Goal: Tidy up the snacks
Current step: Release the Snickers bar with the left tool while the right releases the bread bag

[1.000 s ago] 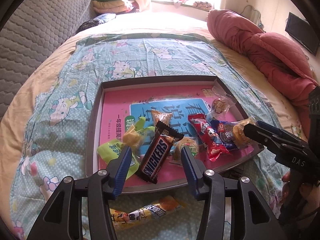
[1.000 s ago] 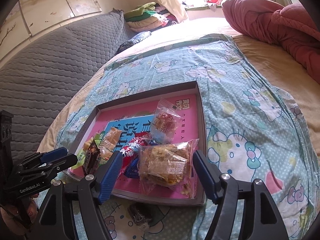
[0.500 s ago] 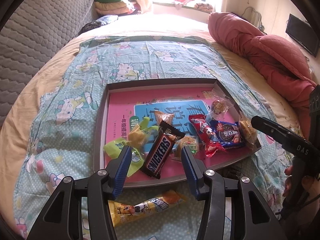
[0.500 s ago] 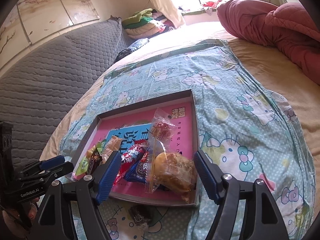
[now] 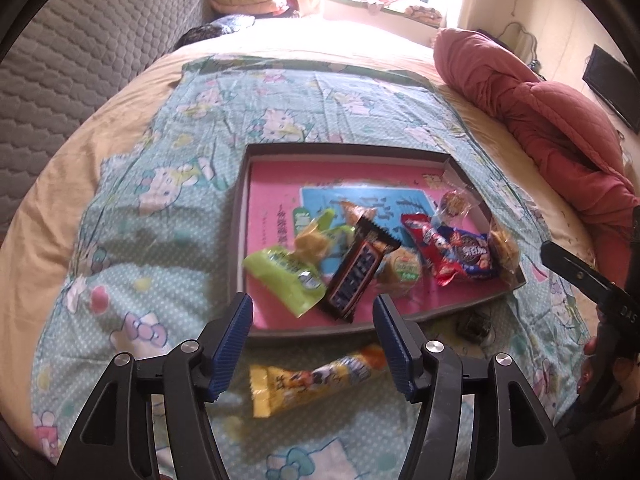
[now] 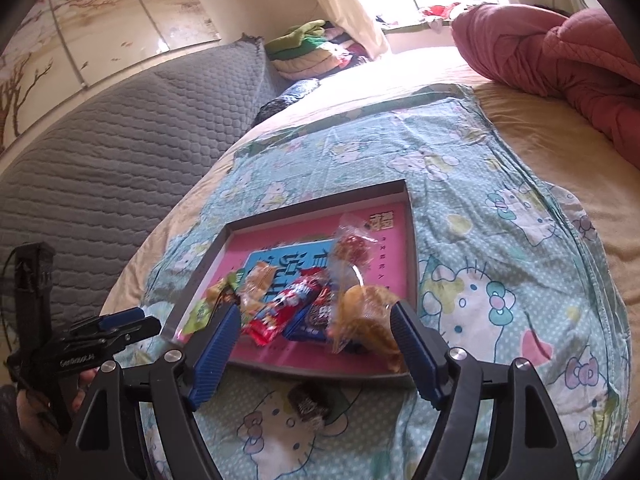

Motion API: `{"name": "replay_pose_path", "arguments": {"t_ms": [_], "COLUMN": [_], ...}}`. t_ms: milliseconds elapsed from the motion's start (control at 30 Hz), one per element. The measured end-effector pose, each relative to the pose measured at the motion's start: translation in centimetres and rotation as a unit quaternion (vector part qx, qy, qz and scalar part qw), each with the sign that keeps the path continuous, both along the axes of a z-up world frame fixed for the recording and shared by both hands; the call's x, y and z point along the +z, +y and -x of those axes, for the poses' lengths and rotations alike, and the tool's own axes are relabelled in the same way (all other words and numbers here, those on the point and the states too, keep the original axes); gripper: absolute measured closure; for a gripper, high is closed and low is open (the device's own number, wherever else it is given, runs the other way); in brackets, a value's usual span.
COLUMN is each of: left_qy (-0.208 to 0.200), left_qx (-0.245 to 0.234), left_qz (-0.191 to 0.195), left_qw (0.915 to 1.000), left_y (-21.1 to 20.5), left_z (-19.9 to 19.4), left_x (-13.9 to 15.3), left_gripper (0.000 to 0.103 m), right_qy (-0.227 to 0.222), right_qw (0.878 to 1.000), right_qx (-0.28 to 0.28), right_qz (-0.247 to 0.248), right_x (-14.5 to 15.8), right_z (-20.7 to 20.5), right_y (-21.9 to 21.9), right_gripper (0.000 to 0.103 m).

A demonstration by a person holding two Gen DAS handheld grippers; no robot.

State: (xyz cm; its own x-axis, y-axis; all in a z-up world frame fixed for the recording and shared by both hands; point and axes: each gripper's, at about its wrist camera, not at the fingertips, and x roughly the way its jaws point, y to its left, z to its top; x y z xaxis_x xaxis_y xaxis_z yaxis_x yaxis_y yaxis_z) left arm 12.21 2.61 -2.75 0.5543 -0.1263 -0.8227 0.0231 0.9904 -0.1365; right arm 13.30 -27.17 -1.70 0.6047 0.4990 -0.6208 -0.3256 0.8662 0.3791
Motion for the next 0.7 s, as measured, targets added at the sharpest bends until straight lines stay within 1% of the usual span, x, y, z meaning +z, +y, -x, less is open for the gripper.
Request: {"name": "replay_pose_path", "arguments": {"t_ms": [167,233,333,433,533,700], "left_qy": [0.022,0.035,0.053,0.070,0.077,0.081], "left_qx": [0.000,-0.004,-0.006,-0.009,-0.015,-0.032], "left_qz": [0.011,0.031,0.036,0.057,0.076,0.079], "left_qw": [0.9997,0.9989,0.9979,0.9959,0.9940,0.9930], "left_y": [1.2,1.8,2.4,2.8,2.9,2.4], "left_z": [1.0,1.3,1.5,1.5,1.4,1.0], "left_x": [-1.0,-1.8,-3.1,-4.3,-5.3,-6.6], "left_gripper": [0.036,0.036,0.036,0.036,0.036,0.035], "right_qy": [0.004,0.009,0.018,0.030,0.039,0.053], "right_qw": [1.000,1.000,0.999,0.999,0.998,0.996], "right_qx": [0.015,0.019,0.026,0.035,0.045,0.060], "right_qz": [0.001,0.003,0.009,0.014,0.026,0.043], "right_x": [0.2,0.0,-0.3,-0.8,-1.3,-2.2], "right_z": [1.6,2.1,2.5,2.7,2.9,2.9], "right_y": [0.5,0.7,1.2,1.7,2.3,3.2], "right_gripper": [0.026,0.026,0.026,0.025,0.025,0.025]}}
